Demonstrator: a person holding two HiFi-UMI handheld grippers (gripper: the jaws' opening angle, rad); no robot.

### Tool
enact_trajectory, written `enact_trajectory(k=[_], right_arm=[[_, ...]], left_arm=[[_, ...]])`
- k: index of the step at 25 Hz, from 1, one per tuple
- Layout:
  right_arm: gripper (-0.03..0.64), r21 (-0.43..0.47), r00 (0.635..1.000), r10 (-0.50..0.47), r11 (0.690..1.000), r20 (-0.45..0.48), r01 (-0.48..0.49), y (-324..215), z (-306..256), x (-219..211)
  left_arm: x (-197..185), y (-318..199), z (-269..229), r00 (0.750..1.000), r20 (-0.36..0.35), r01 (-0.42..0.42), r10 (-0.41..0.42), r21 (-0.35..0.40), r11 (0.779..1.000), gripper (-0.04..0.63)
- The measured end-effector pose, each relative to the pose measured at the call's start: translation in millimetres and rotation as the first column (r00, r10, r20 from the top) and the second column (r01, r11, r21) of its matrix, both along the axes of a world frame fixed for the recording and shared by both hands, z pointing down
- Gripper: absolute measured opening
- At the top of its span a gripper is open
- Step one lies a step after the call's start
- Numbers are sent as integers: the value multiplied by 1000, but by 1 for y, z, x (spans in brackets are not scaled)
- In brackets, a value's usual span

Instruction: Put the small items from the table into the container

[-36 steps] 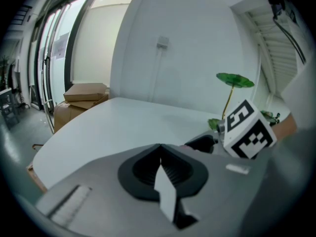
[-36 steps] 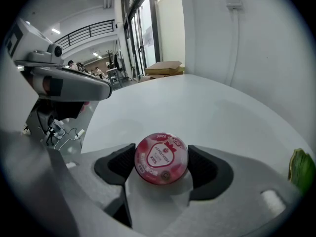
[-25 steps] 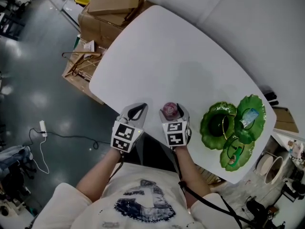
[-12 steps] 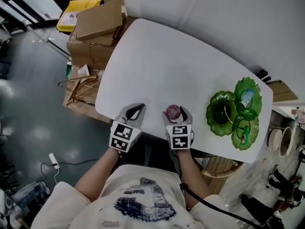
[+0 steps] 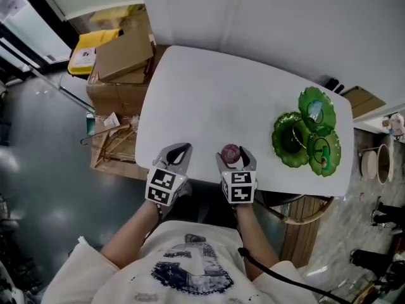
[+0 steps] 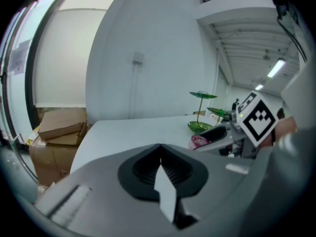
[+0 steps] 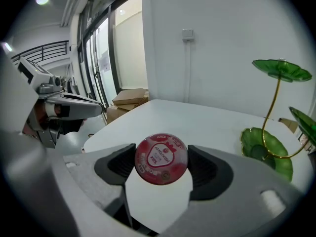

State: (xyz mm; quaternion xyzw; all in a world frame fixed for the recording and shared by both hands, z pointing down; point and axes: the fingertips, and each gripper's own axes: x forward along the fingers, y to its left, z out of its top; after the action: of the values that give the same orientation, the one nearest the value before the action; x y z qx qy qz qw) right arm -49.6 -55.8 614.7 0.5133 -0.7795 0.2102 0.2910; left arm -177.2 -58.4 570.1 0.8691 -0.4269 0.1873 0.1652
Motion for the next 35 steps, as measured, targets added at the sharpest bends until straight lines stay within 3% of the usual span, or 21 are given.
enact_trajectory(k=[7, 18, 35], right_arm=[[327, 55, 991, 130, 990, 16, -131, 19, -29, 24], [327, 114, 952, 304, 946, 19, -305, 55, -66, 113], [327, 204, 934, 357, 912, 36, -356, 62, -119, 277]], left_arm=[[26, 4, -15, 994, -15, -108, 108, 31, 994, -9], [120, 21, -37, 959, -33, -280, 283, 84, 956, -9], [315, 30, -77, 913, -31, -401, 408, 130, 907, -9]])
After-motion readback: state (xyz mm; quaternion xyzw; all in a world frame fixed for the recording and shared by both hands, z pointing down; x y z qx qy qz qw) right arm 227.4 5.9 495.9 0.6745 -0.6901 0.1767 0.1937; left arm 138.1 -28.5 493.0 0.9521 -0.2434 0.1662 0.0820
